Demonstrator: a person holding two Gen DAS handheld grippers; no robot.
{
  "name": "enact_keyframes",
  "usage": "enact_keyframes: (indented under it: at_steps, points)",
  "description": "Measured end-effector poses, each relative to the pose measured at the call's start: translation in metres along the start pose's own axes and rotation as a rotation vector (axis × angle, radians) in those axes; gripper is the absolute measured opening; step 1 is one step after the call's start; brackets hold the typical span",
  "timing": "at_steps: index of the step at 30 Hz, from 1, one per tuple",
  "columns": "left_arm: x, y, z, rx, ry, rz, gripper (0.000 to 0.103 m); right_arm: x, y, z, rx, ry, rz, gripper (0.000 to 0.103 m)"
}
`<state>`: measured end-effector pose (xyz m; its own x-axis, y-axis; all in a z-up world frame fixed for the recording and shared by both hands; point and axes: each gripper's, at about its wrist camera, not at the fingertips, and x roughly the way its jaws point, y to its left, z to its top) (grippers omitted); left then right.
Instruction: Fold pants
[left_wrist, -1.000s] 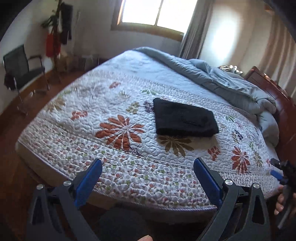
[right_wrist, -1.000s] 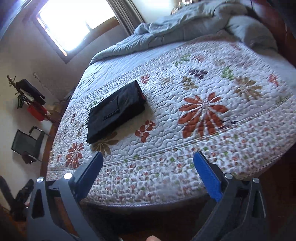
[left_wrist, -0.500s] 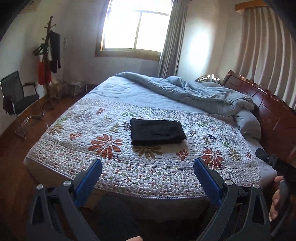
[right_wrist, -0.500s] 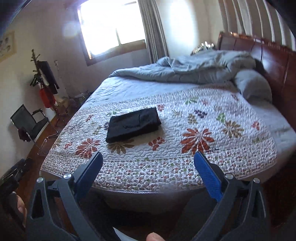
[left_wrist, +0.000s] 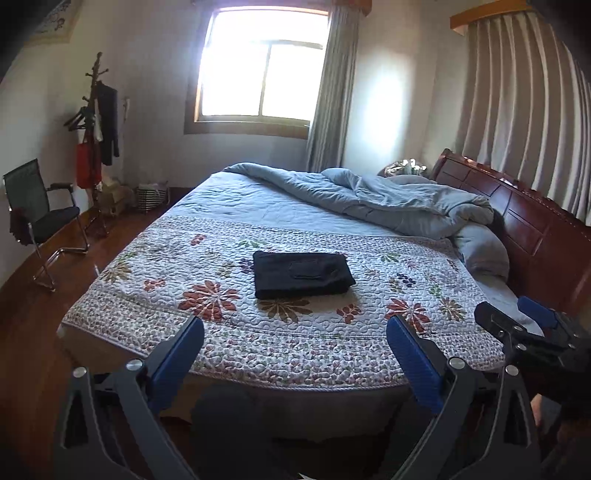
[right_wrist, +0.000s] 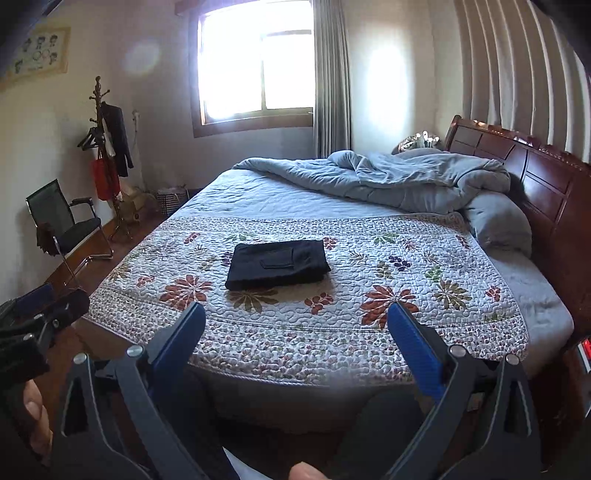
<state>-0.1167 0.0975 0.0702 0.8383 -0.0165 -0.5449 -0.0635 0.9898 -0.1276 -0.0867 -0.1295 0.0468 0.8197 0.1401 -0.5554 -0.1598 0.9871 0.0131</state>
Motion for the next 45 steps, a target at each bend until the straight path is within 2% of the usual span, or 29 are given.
enact_keyframes:
  at_steps: [4, 7, 16, 23, 29, 45]
  points:
    - [0.0, 0.001, -0.004, -0.014, 0.034, 0.032, 0.099, -0.01, 0.001, -0.001, -0.008, -0.032, 0.001, 0.098]
    - [-0.004, -0.001, -0.005, -0.002, 0.025, 0.056, 0.099, -0.015, 0.003, 0.0, -0.023, -0.047, -0.007, 0.098]
    - [0.0, -0.006, -0.005, -0.01, 0.037, 0.036, 0.099, -0.013, 0.004, 0.0, -0.046, -0.038, -0.002, 0.098]
    - [0.006, -0.014, -0.002, 0.015, 0.047, 0.049, 0.099, -0.002, 0.003, 0.001, -0.033, -0.022, 0.013, 0.098]
    - [0.014, -0.013, 0.0, -0.005, 0.06, 0.036, 0.099, 0.01, 0.005, 0.0, -0.032, 0.004, 0.022, 0.098]
    - [0.029, -0.005, 0.0, -0.023, 0.064, 0.071, 0.099, 0.025, 0.008, 0.003, -0.036, 0.02, 0.016, 0.098]
